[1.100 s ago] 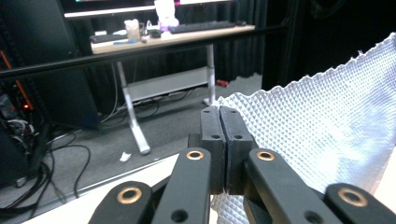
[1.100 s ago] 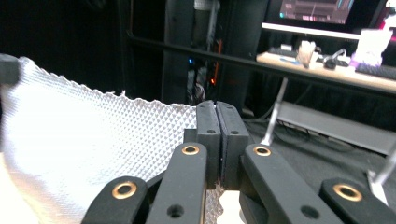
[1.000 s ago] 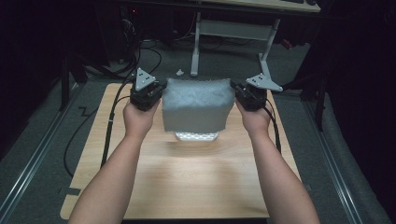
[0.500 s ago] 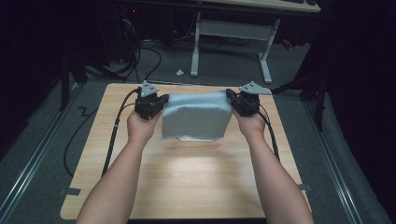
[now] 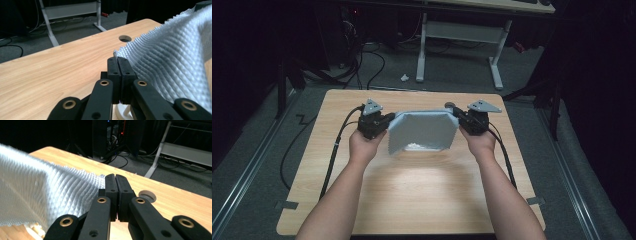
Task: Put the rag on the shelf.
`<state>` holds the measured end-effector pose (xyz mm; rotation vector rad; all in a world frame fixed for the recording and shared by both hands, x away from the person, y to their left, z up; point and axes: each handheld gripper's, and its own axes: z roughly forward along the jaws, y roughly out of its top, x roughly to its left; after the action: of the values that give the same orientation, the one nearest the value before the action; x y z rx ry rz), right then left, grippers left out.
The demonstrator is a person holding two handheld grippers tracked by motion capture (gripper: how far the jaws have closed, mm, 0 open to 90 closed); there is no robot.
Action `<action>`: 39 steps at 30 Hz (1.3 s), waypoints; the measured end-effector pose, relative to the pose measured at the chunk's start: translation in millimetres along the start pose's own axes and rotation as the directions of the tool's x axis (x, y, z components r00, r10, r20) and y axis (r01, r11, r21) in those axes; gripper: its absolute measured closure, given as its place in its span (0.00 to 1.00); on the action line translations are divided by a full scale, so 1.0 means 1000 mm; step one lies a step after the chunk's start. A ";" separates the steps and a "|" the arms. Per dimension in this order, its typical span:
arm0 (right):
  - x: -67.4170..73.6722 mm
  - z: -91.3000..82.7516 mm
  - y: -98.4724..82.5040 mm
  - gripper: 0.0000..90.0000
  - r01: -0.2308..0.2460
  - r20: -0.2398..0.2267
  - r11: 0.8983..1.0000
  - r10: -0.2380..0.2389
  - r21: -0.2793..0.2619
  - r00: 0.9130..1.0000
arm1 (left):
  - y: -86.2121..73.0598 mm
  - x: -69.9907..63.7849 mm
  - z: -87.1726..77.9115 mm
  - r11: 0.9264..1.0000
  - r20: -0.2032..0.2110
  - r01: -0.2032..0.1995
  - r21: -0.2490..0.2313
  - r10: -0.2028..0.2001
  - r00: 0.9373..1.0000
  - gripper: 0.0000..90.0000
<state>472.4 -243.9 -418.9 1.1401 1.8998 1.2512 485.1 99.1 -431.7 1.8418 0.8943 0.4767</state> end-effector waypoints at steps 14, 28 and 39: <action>0.003 0.005 -0.024 1.00 -0.011 -0.011 0.999 0.011 0.038 1.000 | -0.020 -0.007 0.010 0.999 0.041 0.025 0.030 -0.027 0.999 0.99; 0.002 0.006 -0.047 1.00 -0.034 0.003 0.998 0.034 0.059 0.999 | -0.035 -0.007 0.019 0.996 0.056 0.061 0.070 -0.065 0.996 0.98; -0.002 0.006 -0.061 0.95 -0.062 0.007 0.995 0.062 0.072 0.998 | -0.043 -0.004 0.017 0.994 0.041 0.089 0.060 -0.091 0.995 0.89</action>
<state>457.8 -255.4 -477.2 1.2469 1.9337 1.2200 478.2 95.2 -477.2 1.8490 0.9660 0.3564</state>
